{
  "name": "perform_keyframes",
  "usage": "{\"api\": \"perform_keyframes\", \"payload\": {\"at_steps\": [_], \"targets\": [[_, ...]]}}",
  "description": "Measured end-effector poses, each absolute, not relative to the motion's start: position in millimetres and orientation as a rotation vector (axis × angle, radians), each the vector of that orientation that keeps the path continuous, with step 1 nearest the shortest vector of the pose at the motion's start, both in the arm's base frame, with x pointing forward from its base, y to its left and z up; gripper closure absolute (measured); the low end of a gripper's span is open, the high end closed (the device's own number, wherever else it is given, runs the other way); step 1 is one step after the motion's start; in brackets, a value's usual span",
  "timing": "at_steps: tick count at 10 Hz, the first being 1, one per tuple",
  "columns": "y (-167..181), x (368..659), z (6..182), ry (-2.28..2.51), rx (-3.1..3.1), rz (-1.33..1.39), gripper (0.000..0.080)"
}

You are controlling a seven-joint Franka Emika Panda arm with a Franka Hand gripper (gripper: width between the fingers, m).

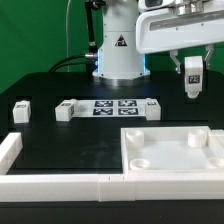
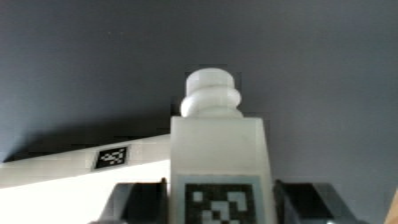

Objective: Assemble one leg

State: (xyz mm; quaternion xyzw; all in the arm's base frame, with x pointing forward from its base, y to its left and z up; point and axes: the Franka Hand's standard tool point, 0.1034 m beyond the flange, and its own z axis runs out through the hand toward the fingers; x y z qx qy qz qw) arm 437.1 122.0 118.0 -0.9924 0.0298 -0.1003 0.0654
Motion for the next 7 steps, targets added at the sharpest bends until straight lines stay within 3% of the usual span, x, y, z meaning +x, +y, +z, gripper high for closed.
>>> {"api": "perform_keyframes", "payload": {"at_steps": [5, 7], "targets": [[110.1, 511.1, 116.8, -0.108, -2.978, -0.386, 0.0512], [112.6, 519.9, 117.0, -0.110, -2.971, -0.384, 0.0512]]}}
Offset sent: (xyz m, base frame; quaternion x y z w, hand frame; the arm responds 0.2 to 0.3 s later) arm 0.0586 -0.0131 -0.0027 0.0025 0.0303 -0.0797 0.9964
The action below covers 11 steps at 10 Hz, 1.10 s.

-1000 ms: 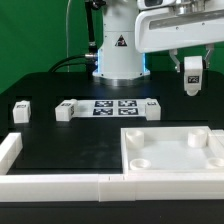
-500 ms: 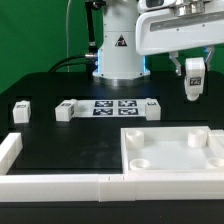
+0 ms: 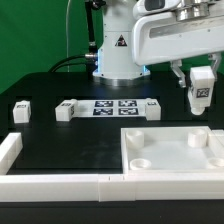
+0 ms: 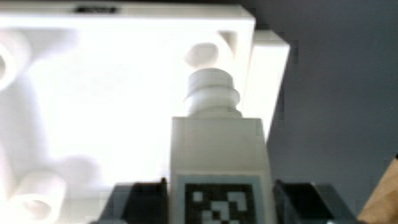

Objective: Assemble one leg

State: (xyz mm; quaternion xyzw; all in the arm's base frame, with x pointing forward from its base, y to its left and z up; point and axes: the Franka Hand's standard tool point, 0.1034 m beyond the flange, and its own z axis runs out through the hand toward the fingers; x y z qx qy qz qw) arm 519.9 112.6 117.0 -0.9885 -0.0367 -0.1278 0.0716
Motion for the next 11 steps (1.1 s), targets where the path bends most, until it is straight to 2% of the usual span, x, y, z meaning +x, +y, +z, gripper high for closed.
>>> {"api": "perform_keyframes", "payload": {"at_steps": [3, 4, 10, 11], "targets": [[113.0, 520.1, 113.8, -0.120, -2.972, -0.378, 0.0512], [113.6, 529.0, 107.1, -0.159, -2.970, -0.367, 0.0512], [97.8, 600.3, 102.6, -0.308, -2.949, -0.438, 0.0512], [98.9, 597.7, 101.0, -0.309, -2.950, -0.431, 0.0512]]}}
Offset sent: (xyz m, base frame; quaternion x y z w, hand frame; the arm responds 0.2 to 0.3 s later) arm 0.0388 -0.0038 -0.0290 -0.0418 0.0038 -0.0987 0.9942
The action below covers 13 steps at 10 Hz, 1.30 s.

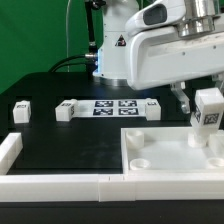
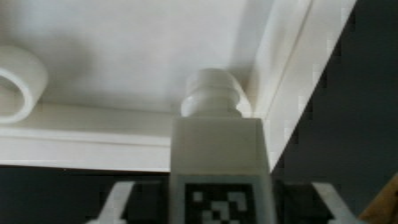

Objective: Assemble one leg

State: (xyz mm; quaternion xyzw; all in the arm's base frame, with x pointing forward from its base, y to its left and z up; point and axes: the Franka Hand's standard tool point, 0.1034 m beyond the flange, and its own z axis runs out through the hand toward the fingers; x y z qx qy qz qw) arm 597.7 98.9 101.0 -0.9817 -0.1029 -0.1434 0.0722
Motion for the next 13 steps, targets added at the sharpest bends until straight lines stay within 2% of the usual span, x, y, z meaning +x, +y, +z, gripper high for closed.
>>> {"api": "perform_keyframes", "payload": {"at_steps": [1, 2, 3, 4, 6, 13], "targets": [[98.0, 599.6, 102.1, -0.314, -2.948, -0.467, 0.0512], [90.9, 604.1, 102.9, -0.308, -2.940, -0.645, 0.0512], [90.3, 598.1, 98.0, -0.310, -2.944, -0.630, 0.0512], [88.1, 602.3, 103.5, -0.321, -2.945, -0.620, 0.0512], [83.3, 610.4, 97.6, -0.340, -2.939, -0.720, 0.0512], [115.2, 611.9, 80.9, -0.365, -2.907, -0.753, 0.0512]]}}
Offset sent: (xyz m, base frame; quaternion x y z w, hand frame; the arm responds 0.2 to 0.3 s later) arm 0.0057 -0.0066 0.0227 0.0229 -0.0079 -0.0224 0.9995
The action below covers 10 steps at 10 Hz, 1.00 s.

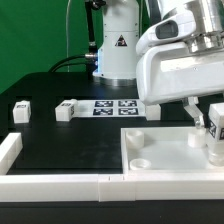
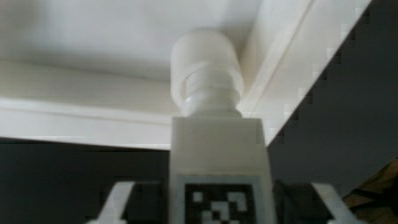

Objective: Assemble one leg

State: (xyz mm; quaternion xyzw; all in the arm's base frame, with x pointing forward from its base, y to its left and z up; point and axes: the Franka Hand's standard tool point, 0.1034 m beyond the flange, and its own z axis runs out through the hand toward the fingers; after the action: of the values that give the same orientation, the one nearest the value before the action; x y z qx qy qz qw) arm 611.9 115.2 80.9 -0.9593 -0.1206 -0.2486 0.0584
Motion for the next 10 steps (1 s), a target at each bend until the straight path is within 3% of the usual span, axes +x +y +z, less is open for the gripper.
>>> {"api": "perform_keyframes", "payload": {"at_steps": [10], "targets": [[113.2, 608.3, 62.3, -0.344, -2.894, -0.860, 0.0512]]}}
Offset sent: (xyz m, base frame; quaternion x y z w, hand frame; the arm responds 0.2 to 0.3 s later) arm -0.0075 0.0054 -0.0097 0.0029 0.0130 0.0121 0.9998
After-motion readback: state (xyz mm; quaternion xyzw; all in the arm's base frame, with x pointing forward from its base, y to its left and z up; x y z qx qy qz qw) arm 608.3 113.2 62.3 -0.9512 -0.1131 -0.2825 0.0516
